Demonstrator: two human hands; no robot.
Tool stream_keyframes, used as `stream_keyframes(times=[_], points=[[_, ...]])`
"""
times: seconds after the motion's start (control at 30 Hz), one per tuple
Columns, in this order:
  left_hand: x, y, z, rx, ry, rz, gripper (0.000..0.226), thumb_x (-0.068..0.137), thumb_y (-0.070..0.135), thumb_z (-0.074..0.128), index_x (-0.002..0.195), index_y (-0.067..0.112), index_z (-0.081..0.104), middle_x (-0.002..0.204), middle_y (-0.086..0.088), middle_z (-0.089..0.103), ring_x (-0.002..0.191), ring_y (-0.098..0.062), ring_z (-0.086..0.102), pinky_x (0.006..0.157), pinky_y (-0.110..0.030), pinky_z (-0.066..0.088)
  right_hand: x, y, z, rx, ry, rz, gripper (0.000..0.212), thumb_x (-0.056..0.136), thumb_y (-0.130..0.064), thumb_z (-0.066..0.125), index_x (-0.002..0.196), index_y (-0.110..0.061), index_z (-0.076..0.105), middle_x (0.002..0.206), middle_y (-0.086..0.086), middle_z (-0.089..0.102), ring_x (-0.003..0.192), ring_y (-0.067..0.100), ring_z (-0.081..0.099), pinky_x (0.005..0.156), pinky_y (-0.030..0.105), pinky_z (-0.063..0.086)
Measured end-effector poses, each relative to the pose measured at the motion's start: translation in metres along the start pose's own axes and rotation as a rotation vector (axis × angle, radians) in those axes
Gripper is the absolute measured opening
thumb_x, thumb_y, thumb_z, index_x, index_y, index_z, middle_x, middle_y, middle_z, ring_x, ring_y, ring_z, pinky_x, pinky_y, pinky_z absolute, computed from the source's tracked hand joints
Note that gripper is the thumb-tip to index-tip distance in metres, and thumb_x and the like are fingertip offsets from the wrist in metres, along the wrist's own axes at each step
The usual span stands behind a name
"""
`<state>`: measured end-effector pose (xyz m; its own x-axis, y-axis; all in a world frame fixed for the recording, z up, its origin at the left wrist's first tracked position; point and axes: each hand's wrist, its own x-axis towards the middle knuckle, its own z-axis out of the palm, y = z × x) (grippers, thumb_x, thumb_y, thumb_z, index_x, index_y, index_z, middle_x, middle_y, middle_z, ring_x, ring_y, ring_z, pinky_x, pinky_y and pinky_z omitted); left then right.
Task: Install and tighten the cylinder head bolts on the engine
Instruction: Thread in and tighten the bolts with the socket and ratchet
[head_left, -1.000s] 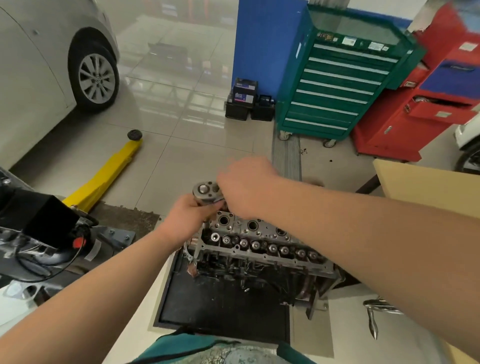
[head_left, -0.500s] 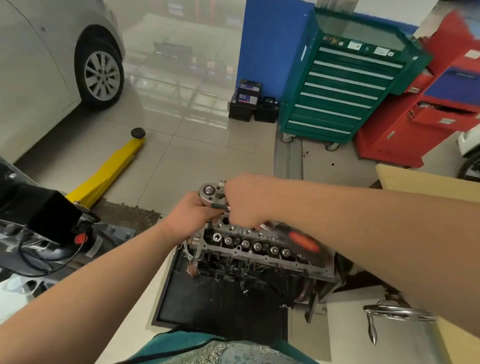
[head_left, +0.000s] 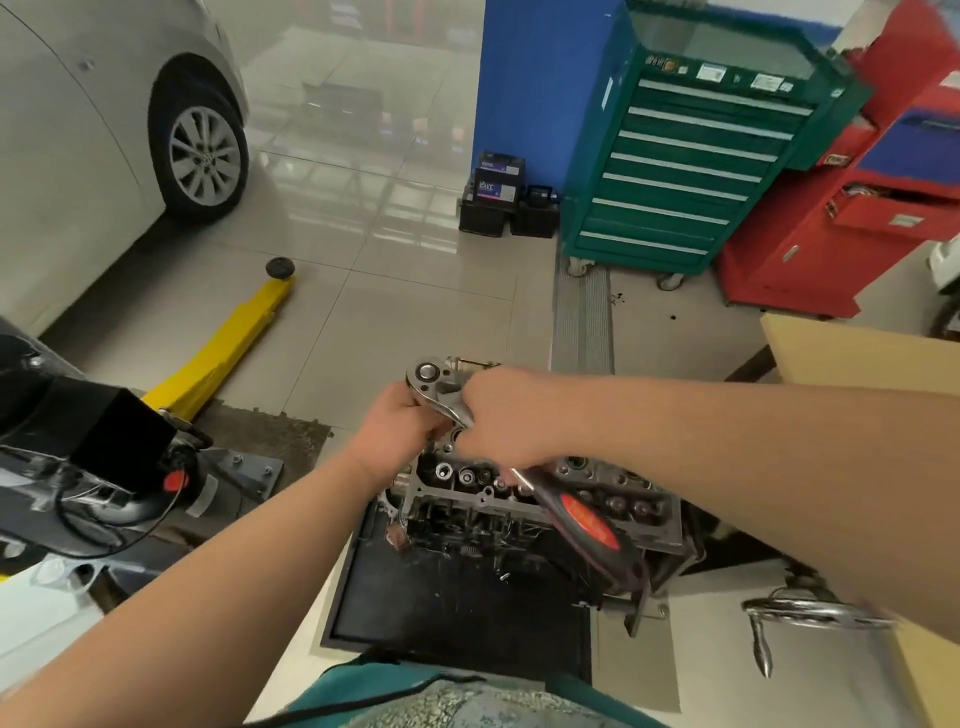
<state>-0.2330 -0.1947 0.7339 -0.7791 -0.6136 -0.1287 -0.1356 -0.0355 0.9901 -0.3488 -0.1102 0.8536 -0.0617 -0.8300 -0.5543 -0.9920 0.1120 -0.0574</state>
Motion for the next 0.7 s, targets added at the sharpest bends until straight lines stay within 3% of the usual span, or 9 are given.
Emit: stream_keyframes(times=[0.13,0.17,0.27,0.33,0.4,0.47,0.57,0.63,0.7], points=[[-0.002,-0.007,0.005,-0.021,0.088,-0.066,0.023,0.097,0.014,0.068,0.081,0.029,0.075,0.071,0.003,0.059,0.061,-0.009,0.047,0.056,-0.020,0.042,0.012,0.013,-0.028,-0.291,0.190,-0.024,0.004,0.096,-0.015,0.060,0.096,-0.017,0.063,0.079,-0.004,0.059,0.067,0.015,0.056,0.047,0.031,0.042],[-0.002,-0.009,0.005,0.034,0.070,-0.093,0.014,0.098,0.019,0.070,0.085,0.021,0.073,0.074,0.001,0.059,0.064,-0.011,0.049,0.060,-0.024,0.044,0.016,0.014,-0.033,-0.347,0.254,-0.033,0.006,0.095,-0.012,0.060,0.097,-0.018,0.062,0.082,-0.003,0.059,0.073,0.019,0.059,0.052,0.034,0.045],[-0.002,-0.009,0.008,0.033,0.059,-0.092,0.031,0.100,0.018,0.068,0.085,-0.007,0.059,0.072,-0.010,0.052,0.065,-0.018,0.044,0.067,-0.033,0.037,0.020,0.006,-0.031,-0.397,0.268,0.050,0.014,0.093,-0.013,0.064,0.081,-0.018,0.059,0.081,-0.001,0.058,0.073,0.024,0.059,0.056,0.036,0.046],[-0.005,-0.010,0.006,-0.015,0.105,-0.057,0.024,0.099,0.000,0.062,0.075,0.004,0.068,0.069,-0.002,0.061,0.062,-0.014,0.053,0.066,-0.028,0.042,0.013,0.004,-0.019,-0.227,0.112,0.069,0.012,0.093,-0.019,0.064,0.081,-0.017,0.060,0.074,-0.001,0.063,0.063,0.021,0.060,0.046,0.032,0.041],[-0.010,-0.007,0.007,-0.038,0.115,-0.027,0.054,0.092,-0.015,0.052,0.064,0.025,0.075,0.065,0.013,0.068,0.059,0.001,0.060,0.061,-0.015,0.048,0.000,0.005,-0.007,0.147,-0.079,0.051,0.014,0.093,-0.021,0.062,0.087,-0.009,0.064,0.068,0.006,0.072,0.055,0.023,0.069,0.041,0.030,0.051],[-0.012,-0.005,0.010,-0.051,0.165,-0.032,0.061,0.090,-0.015,0.049,0.061,0.032,0.075,0.062,0.016,0.068,0.057,0.006,0.060,0.060,-0.015,0.048,-0.005,0.007,-0.009,0.160,-0.142,-0.016,0.016,0.094,-0.019,0.061,0.087,-0.005,0.063,0.067,0.006,0.070,0.052,0.020,0.068,0.041,0.021,0.051],[-0.008,-0.003,0.011,-0.046,0.176,-0.050,0.028,0.099,0.007,0.065,0.087,0.029,0.078,0.076,0.017,0.072,0.068,0.002,0.064,0.069,-0.021,0.051,0.013,0.015,-0.026,-0.227,0.052,-0.073,0.010,0.095,-0.008,0.056,0.093,-0.011,0.065,0.074,-0.001,0.059,0.061,0.012,0.055,0.042,0.019,0.043],[-0.006,-0.002,0.009,-0.006,0.140,-0.057,0.024,0.100,0.021,0.069,0.081,0.035,0.072,0.069,0.018,0.063,0.061,0.000,0.055,0.064,-0.019,0.047,0.022,0.018,-0.037,-0.325,0.270,-0.044,0.016,0.094,-0.007,0.054,0.100,-0.017,0.065,0.086,0.000,0.062,0.078,0.020,0.061,0.059,0.033,0.049],[-0.007,0.001,0.007,-0.002,0.118,-0.051,0.027,0.101,0.023,0.068,0.079,0.037,0.071,0.069,0.014,0.060,0.062,-0.004,0.050,0.060,-0.018,0.045,0.020,0.011,-0.034,-0.342,0.347,0.024,0.010,0.092,-0.010,0.057,0.087,-0.017,0.061,0.080,0.000,0.056,0.078,0.026,0.060,0.060,0.038,0.047]])
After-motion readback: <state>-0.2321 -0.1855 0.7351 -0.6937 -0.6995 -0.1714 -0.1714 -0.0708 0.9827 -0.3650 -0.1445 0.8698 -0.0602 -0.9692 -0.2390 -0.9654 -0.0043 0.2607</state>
